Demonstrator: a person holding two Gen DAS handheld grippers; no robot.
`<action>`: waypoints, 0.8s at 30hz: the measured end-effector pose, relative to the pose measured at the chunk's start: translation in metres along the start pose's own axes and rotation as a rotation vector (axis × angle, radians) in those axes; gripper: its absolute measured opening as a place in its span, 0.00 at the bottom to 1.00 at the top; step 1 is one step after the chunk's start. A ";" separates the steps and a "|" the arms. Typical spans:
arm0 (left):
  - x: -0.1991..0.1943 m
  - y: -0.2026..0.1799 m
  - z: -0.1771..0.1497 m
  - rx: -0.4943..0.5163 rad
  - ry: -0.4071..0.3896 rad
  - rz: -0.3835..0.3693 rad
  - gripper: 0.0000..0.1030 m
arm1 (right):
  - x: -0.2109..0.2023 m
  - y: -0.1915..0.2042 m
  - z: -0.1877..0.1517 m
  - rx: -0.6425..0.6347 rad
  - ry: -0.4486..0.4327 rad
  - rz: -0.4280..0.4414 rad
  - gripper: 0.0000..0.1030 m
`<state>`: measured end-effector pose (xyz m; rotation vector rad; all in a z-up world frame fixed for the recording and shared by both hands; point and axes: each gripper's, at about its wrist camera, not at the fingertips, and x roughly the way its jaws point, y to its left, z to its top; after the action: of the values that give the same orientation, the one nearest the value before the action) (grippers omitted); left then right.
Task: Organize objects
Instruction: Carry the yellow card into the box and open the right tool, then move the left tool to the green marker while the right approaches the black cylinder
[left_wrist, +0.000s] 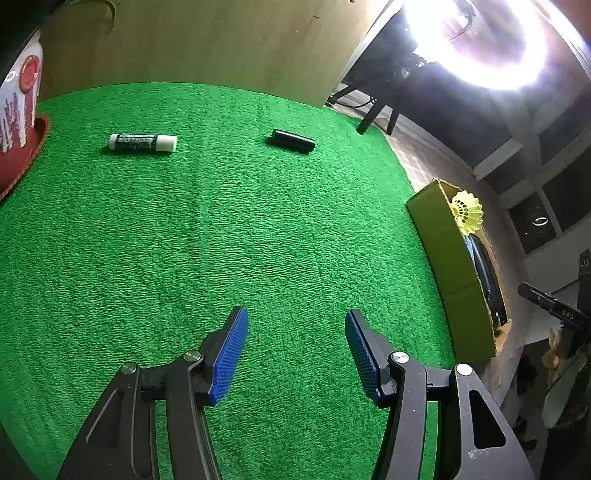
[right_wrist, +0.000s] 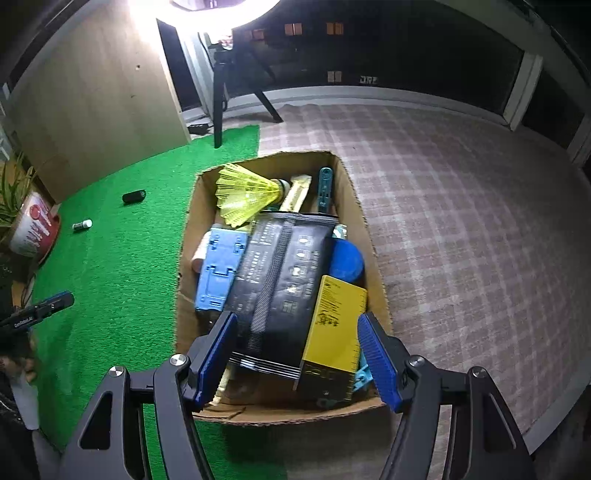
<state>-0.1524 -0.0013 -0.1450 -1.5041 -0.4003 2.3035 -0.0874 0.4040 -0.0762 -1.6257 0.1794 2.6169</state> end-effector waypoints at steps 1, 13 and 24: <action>-0.001 0.001 0.000 -0.001 -0.002 0.002 0.57 | 0.000 0.003 0.000 -0.003 0.000 0.006 0.62; -0.017 0.034 0.030 -0.015 -0.063 0.132 0.57 | 0.009 0.081 0.029 -0.123 -0.035 0.126 0.62; -0.012 0.061 0.096 0.041 -0.091 0.217 0.57 | 0.049 0.163 0.083 -0.230 -0.022 0.259 0.62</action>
<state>-0.2444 -0.0652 -0.1233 -1.4917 -0.2209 2.5371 -0.2008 0.2522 -0.0722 -1.7472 0.0959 2.9446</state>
